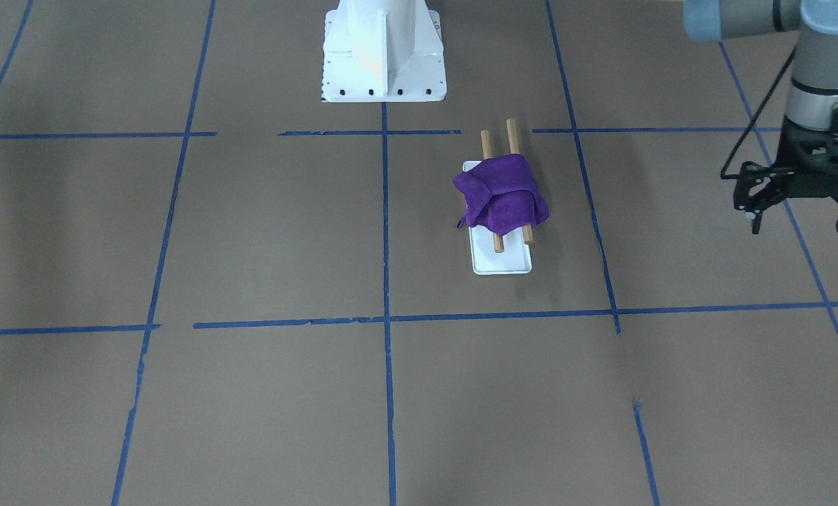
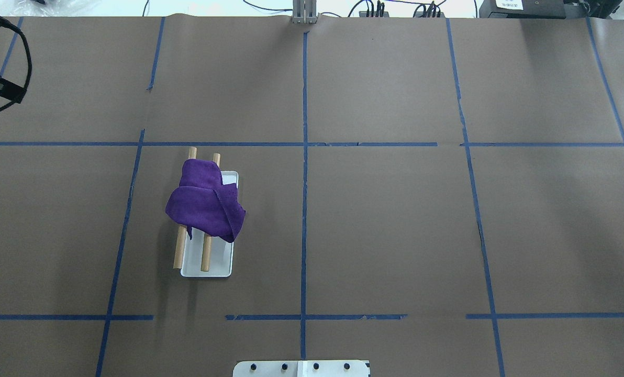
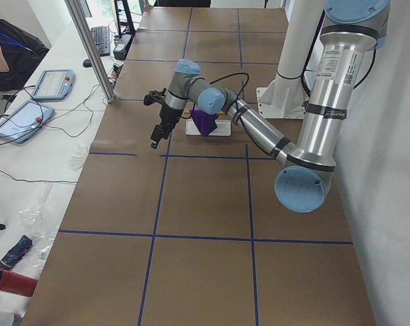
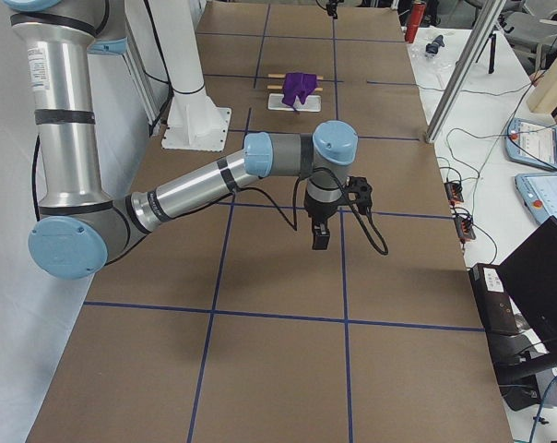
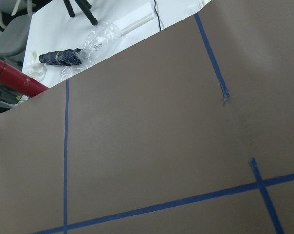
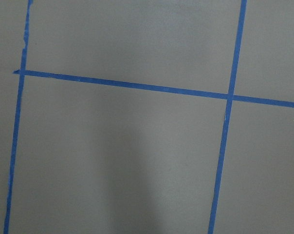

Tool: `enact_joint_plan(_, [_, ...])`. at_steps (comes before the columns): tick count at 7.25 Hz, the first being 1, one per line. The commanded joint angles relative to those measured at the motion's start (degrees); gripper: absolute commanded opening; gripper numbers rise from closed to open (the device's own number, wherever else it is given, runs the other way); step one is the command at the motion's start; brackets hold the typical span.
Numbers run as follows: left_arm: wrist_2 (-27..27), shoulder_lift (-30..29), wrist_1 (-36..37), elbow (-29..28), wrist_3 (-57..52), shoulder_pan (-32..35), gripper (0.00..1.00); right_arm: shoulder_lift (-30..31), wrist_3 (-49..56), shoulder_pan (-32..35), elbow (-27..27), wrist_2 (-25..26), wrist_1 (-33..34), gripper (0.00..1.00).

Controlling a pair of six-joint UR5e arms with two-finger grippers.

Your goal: Hang towel on rack

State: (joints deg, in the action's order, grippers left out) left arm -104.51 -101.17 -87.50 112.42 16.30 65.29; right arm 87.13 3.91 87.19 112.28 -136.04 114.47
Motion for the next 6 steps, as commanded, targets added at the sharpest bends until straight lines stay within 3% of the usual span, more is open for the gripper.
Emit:
enact_joint_plan(1, [-14.52, 0.79, -0.13, -7.44, -8.87, 11.81, 1.0, 0.67, 0.48, 0.87, -2.14, -0.37, -0.47, 1.0])
enact_joint_plan(3, [-20.19, 6.64, -0.91, -11.68, -16.68, 21.5, 1.0, 0.67, 0.48, 1.49, -2.85, -0.72, -0.74, 1.0])
enact_joint_plan(6, [-26.59, 12.9, 0.49, -14.86, -17.62, 24.88, 1.0, 0.67, 0.48, 3.07, -5.31, -0.81, -0.74, 1.0])
